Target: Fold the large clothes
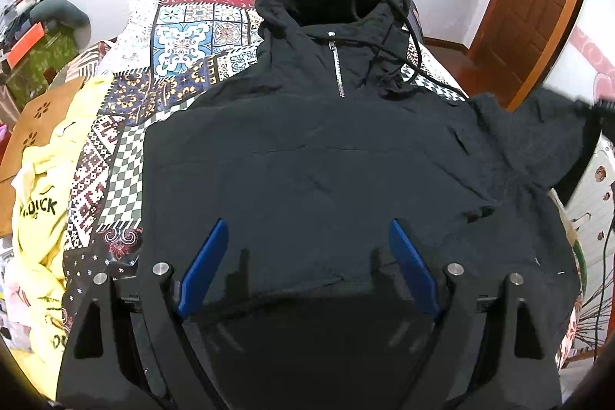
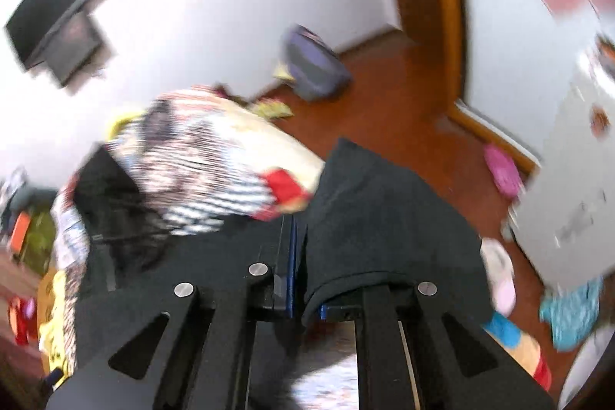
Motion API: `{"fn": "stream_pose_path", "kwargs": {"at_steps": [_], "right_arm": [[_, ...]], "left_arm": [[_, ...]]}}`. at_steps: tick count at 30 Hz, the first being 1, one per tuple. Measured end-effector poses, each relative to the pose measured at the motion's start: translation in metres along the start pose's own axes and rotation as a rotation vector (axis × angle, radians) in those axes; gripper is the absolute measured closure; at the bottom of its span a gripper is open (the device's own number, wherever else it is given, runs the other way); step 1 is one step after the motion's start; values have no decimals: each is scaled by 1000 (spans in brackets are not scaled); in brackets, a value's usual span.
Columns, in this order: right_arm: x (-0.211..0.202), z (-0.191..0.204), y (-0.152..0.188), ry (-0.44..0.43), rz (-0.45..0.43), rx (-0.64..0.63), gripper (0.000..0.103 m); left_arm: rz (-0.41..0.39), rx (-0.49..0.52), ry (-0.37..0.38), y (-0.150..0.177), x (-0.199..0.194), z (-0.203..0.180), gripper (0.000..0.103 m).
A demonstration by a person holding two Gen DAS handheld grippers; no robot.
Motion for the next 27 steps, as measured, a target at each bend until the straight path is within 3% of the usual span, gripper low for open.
{"fn": "stream_pose_path", "kwargs": {"at_steps": [3,7,13,22,26,27], "right_arm": [[-13,52,0,-65,-26,-129,95],[-9,119,19,-161,8,-286,95],[48,183,83,-258,199,-424,95],[124,198,160,-185,477,-456,91],[120,192,165,-187,557,-436,87],[116,191,166,-206,577,-432,82]], "left_arm": [[-8,3,-8,2,-3,3,18],[-17,2,-12,6,-8,9,18],[-14,-16,-6,13,-9,22,18],[-3,-31,-4,26,-8,37,18],[-1,-25,-14,30,-7,36,18],[0,-23,-13,30,-6,36,18]]}}
Point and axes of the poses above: each gripper's, at about its wrist camera, not at the fingertips, and x roughly the way its jaws point, z to its left, y to its underside, the point moved 7 cm from there along x, roughly the way its jaws point, and after that the axes turned 15 degrees about z, right-handed, at the moved point
